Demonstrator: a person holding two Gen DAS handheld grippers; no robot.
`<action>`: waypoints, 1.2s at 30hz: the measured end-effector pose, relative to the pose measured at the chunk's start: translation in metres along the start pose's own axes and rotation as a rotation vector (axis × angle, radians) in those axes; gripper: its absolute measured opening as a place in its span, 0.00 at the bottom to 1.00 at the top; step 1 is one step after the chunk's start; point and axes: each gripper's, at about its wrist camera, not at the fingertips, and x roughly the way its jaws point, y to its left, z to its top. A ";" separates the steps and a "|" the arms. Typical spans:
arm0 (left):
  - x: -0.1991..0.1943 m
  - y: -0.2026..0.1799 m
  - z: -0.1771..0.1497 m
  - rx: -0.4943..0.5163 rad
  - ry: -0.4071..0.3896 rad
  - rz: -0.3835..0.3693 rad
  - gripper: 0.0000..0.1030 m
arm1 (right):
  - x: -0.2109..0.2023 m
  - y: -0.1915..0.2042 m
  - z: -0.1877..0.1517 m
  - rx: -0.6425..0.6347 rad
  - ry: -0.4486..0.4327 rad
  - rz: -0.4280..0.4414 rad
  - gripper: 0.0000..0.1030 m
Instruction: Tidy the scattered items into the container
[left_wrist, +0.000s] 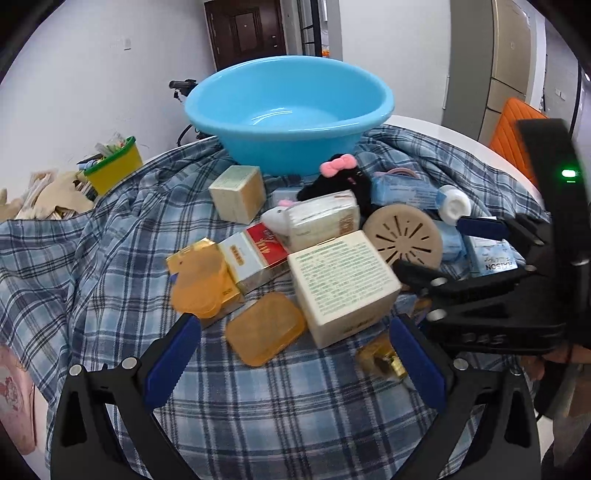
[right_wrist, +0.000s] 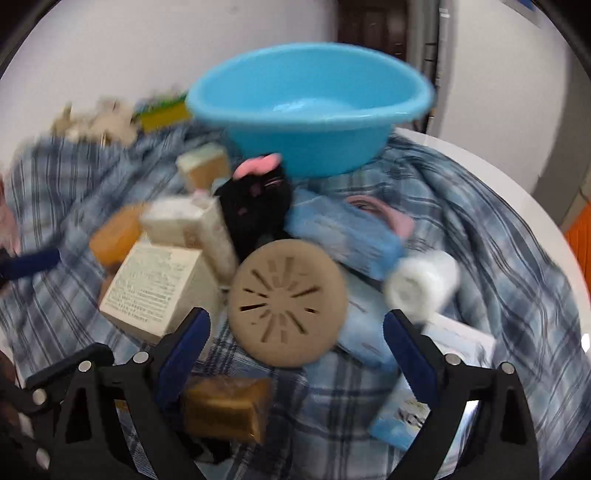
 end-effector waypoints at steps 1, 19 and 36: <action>0.000 0.002 -0.001 -0.004 0.000 0.010 1.00 | 0.003 0.005 0.002 -0.027 0.016 0.006 0.89; 0.001 0.013 -0.002 -0.024 -0.012 -0.011 1.00 | -0.025 -0.013 0.004 -0.036 -0.003 -0.078 0.12; 0.006 -0.005 -0.005 0.003 0.004 -0.041 1.00 | -0.075 -0.032 -0.057 0.287 -0.170 -0.031 0.81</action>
